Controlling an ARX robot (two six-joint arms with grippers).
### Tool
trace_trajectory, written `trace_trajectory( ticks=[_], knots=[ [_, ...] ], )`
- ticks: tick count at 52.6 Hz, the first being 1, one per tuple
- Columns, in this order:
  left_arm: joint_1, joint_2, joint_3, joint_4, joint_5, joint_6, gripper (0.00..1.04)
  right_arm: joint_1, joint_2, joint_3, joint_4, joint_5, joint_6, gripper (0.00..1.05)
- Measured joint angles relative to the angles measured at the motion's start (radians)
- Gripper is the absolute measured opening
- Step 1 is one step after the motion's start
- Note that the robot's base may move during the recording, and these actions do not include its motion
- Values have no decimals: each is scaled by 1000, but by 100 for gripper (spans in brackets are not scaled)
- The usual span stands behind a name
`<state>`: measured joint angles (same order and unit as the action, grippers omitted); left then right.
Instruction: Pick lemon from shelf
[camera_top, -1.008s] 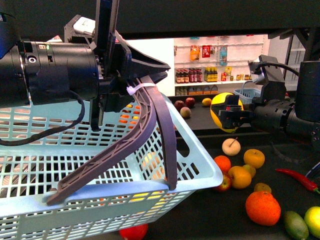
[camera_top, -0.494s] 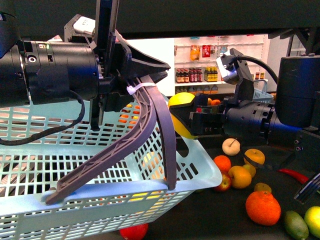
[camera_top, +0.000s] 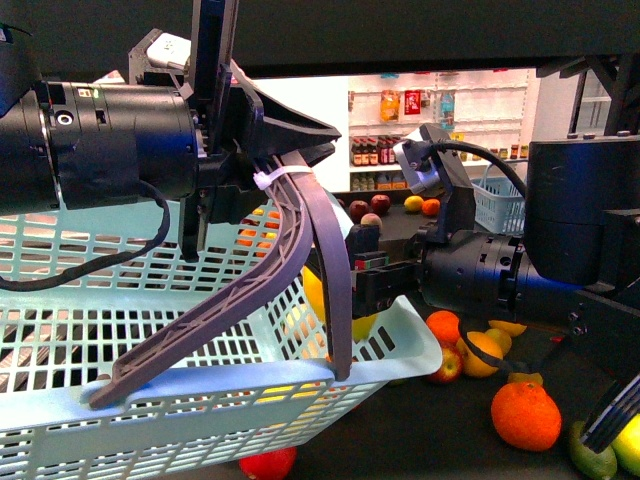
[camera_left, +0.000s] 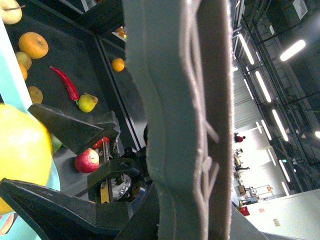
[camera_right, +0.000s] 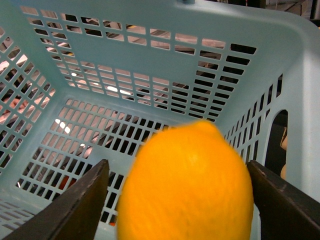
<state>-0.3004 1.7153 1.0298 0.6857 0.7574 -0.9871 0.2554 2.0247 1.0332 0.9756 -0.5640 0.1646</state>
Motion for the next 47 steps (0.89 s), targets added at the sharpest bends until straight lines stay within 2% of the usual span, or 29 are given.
trace_trajectory(
  ticks=[2, 10, 20, 28, 33, 39, 47],
  knots=[
    [0, 0, 0, 0, -2, 0, 8, -2, 0, 0, 0, 15, 0, 98],
    [0, 2, 0, -1, 2, -6, 8, -12, -7, 3, -45, 115, -4, 97],
    [0, 2, 0, -1, -2, -5, 8, -60, -175, -58, -160, 372, -110, 97],
    [0, 2, 0, -1, -3, -4, 8, -130, -420, -199, -223, 408, -130, 97],
    [0, 2, 0, -1, 1, -5, 8, -179, -663, -369, -330, 399, -167, 97],
    [-1, 2, 0, -1, 5, -6, 8, -225, -997, -585, -551, 377, -206, 97],
    [-1, 2, 0, -1, -1, -4, 8, -269, -1313, -668, -817, 394, -194, 97]
  ],
)
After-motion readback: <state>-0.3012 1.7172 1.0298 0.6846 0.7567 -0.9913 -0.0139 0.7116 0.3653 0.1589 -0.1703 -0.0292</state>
